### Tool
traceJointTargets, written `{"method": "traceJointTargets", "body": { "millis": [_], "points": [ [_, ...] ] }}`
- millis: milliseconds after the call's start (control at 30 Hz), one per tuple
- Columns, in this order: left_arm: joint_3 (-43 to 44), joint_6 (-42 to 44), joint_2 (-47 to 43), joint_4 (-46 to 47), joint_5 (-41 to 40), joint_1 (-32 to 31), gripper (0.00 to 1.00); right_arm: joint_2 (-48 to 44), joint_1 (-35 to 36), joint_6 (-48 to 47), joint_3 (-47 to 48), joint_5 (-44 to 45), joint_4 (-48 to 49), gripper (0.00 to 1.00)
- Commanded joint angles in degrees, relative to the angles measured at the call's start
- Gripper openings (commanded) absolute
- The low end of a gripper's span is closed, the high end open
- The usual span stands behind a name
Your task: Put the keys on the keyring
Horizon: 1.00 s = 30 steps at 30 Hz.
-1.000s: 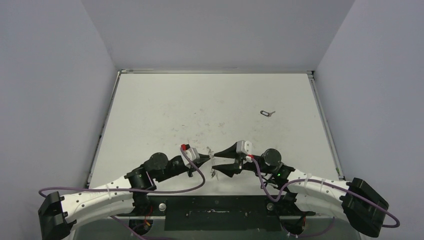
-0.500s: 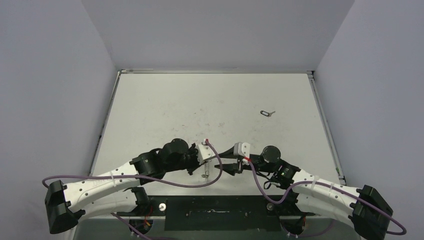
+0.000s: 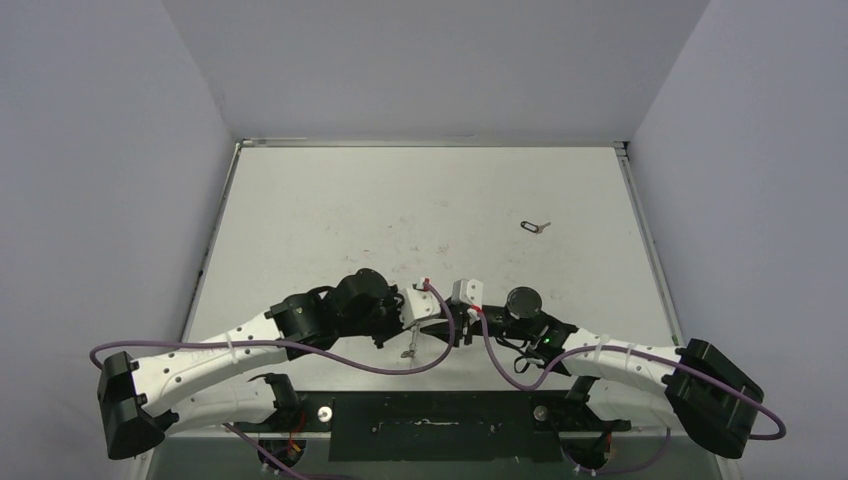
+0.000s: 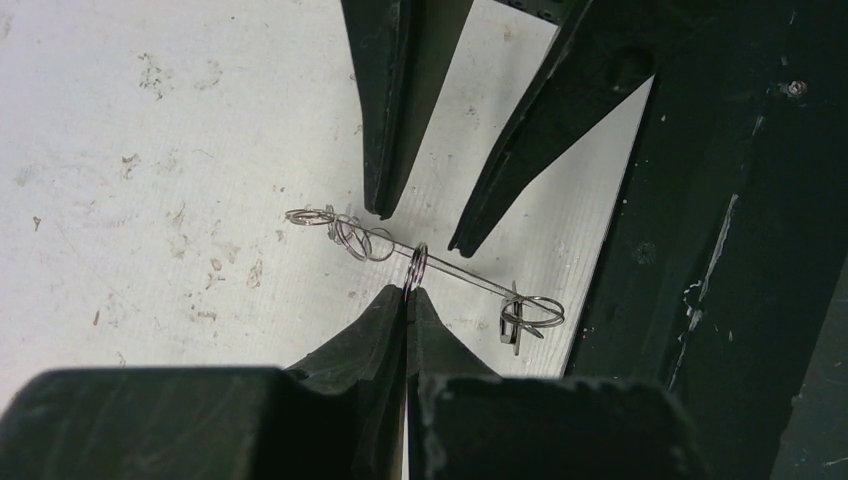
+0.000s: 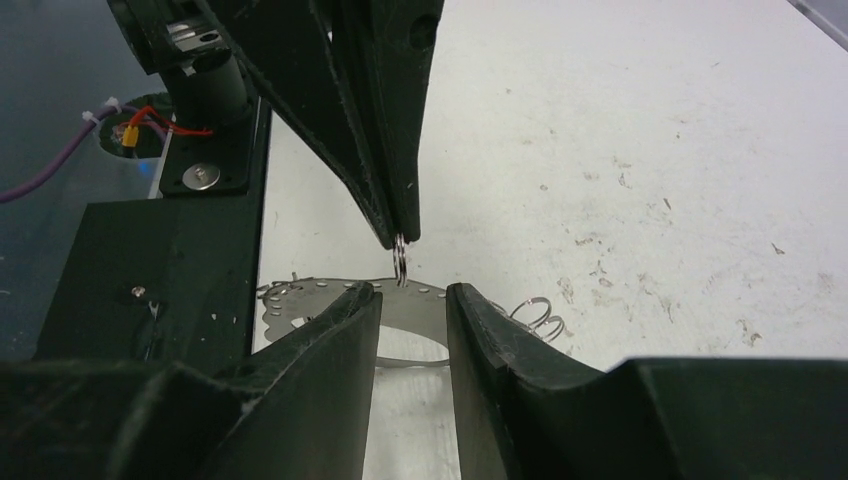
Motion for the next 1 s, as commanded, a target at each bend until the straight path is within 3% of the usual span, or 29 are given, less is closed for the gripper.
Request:
{"method": "traceJointTargets", "body": {
  "millis": [0, 567, 867, 967],
  "points": [
    [1.9, 0.7, 0.2, 0.2, 1.7, -0.5, 0.00, 2.3, -0.2, 3.2, 2.3, -2.0, 11.5, 0.32],
    [0.0, 0.2, -1.5, 3.8, 2.4, -0.7, 0.00, 4.1, 0.2, 2.9, 3.3, -3.6, 10.3, 0.09],
    [-0.4, 0.0, -2.1, 4.5, 2.2, -0.7, 0.00, 4.1, 0.2, 1.9, 3.9, -4.5, 7.8, 0.14],
    [-0.6, -0.2, -2.3, 5.1, 2.3, -0.7, 0.00, 4.3, 0.1, 1.9, 3.8, -4.8, 7.9, 0.09]
  ]
}}
